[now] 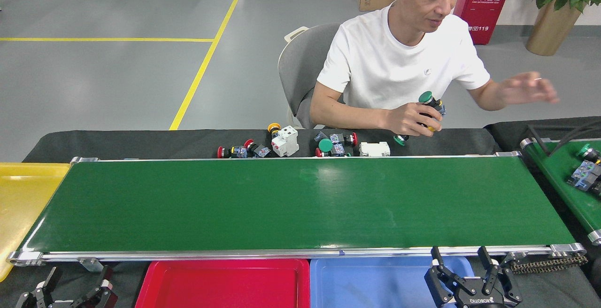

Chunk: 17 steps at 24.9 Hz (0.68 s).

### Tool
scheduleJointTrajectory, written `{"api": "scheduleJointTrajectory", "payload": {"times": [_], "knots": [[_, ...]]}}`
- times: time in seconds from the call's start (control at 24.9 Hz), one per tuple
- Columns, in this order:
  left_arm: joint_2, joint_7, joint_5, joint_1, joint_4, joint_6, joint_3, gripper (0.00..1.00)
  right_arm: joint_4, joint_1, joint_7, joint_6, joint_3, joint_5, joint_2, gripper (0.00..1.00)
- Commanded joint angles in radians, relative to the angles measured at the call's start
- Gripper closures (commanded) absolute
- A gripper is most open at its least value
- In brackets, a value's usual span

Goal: Pick switch part from conveyor to tray

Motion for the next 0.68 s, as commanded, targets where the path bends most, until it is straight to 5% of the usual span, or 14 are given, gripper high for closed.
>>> {"api": "scheduleJointTrajectory", "payload": {"times": [0.0, 0.64], "knots": [[0.016, 0.009, -0.005, 0.001, 0.005, 0.004, 0.004, 0.00, -0.016, -0.004, -0.006, 0.003, -0.006, -0.001, 0.009, 0.01], [0.018, 0.009, 0.001, -0.033, 0.024, 0.001, 0.009, 0.00, 0.046, -0.082, 0.010, 0.148, -0.009, -0.002, 0.015, 0.01]]}}
